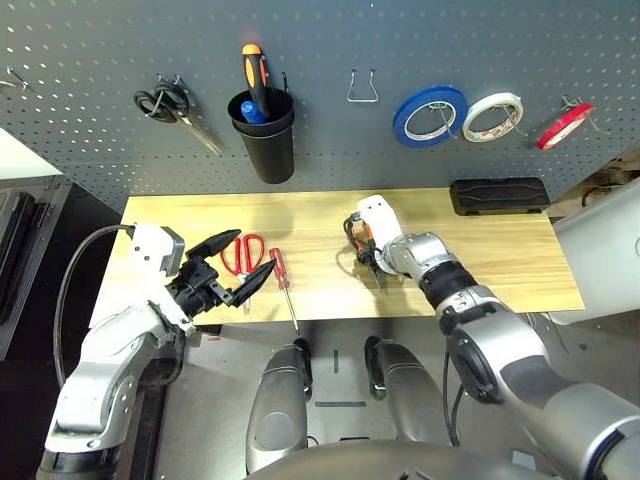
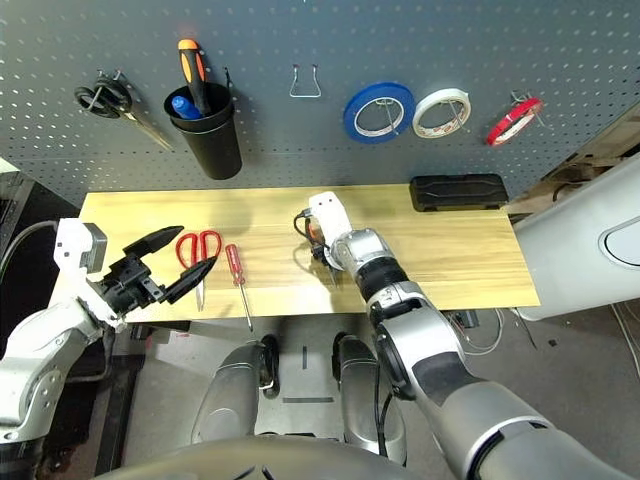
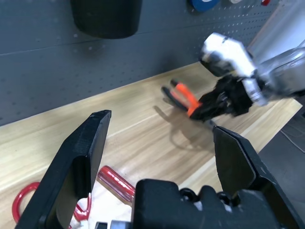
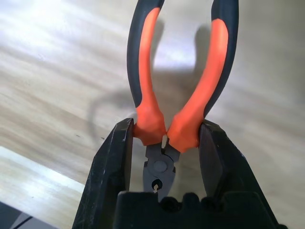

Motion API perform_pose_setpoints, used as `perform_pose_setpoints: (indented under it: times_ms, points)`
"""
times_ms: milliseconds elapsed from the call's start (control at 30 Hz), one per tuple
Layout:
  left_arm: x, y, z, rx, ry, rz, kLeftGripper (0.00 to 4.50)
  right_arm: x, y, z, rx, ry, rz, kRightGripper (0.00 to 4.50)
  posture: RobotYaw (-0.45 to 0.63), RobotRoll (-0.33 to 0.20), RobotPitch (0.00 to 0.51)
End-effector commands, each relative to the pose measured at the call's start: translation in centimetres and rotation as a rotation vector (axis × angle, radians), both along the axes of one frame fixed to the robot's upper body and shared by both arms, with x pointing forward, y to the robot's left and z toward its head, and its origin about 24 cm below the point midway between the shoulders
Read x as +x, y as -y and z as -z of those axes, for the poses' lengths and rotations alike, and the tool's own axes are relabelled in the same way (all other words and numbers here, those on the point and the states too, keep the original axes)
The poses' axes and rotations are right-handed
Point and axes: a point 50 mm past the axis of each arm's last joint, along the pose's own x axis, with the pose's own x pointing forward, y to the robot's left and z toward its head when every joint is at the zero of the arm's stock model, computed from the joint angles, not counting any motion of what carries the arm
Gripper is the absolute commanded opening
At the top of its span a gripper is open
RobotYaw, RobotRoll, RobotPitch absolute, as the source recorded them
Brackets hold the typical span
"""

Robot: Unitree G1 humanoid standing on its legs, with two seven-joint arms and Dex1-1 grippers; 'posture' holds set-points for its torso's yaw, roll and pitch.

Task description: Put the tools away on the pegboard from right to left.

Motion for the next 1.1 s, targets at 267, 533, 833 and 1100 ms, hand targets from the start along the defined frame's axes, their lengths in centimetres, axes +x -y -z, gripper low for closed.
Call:
perform_pose_setpoints:
  times_ms: [267, 533, 833, 1100]
  points:
    - [2.0, -1.2, -0.5, -0.040, 0.023, 0.104, 4.50, -4.1, 1.6, -7.9, 0.160, 0.298, -0.196, 2.09, -0.08, 0.000, 0.117]
    - [2.0, -2.9, -1.5, -0.037, 0.048, 0.122, 4.50, -4.2, 1.0, -13.7, 0.269, 0.550, -0.276, 2.09, -0.09, 0.000, 0.092]
    - [1.9, -3.5, -4.1, -0.046, 0.078, 0.143, 4.50, -2.7, 0.3, -18.9, 0.399, 0.852, -0.277, 2.09, -0.05, 0.000, 0.072]
    - [2.5, -3.2, -6.6, -0.109, 0.146, 0.128, 4.50, -0.8, -1.0, -21.4, 0.404, 0.993, -0.264, 2.09, -0.02, 0.000, 0.057]
